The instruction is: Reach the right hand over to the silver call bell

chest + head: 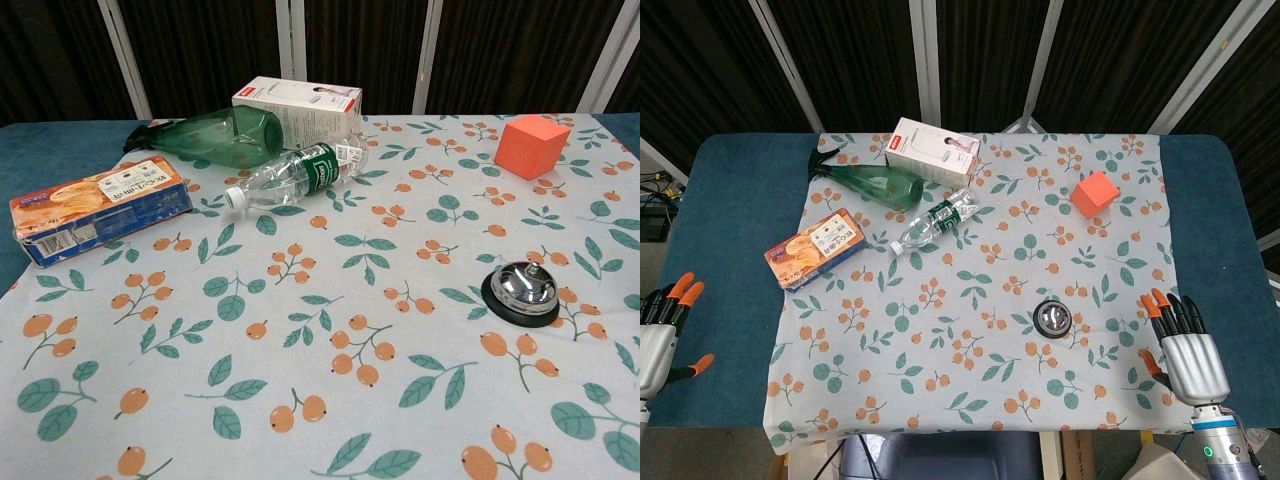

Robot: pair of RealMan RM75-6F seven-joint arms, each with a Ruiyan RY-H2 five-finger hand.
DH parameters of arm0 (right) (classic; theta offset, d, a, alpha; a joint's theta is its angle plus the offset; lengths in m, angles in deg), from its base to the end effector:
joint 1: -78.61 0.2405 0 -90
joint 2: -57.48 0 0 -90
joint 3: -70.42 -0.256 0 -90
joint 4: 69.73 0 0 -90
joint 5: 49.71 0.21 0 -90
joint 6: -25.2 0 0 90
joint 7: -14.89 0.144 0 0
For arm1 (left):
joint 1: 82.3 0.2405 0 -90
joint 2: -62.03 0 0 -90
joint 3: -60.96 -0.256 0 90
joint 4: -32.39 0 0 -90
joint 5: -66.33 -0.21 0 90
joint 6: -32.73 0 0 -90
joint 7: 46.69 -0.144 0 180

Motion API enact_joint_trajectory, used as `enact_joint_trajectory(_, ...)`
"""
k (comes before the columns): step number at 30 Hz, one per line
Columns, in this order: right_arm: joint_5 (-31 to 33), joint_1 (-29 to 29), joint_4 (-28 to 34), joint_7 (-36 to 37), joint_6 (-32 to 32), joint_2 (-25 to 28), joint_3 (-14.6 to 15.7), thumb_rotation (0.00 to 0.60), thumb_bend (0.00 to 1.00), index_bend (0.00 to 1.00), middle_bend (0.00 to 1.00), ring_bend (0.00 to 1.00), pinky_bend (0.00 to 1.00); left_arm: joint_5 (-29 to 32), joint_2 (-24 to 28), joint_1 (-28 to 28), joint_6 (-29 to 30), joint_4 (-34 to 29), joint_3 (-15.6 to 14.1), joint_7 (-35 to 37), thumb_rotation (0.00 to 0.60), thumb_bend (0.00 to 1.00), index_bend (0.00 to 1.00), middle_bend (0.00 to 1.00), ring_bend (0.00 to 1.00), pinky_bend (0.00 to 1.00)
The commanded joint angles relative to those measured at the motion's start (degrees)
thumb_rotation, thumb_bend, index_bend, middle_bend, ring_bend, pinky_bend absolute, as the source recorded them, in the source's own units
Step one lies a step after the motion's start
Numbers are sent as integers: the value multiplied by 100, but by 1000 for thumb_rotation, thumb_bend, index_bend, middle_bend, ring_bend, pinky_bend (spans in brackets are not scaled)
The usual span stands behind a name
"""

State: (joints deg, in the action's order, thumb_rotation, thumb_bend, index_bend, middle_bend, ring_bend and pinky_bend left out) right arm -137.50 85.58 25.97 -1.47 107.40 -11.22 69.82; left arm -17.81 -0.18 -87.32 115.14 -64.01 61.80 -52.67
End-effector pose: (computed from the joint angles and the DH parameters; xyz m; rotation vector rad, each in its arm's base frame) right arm -0.2851 -0.1809 0.1153 1.5484 -0.8063 0.7920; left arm -0.3086 0.1730 0.1538 -1.4339 -0.9235 -0.7921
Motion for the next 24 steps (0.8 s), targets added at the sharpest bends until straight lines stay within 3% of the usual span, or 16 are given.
enact_joint_trajectory(1,-2,-1,1,-1,2,-2,-3,600,407,0,0,0,0,2,0,-2,-3,4,2,0,600,12,0,0,0,0)
enact_joint_trajectory(24,-7,35,-3,-33,-87,-112,-34,600,407,0,0,0,0,-152,-68,51,203,168,14,74,600,11,0,0,0,0)
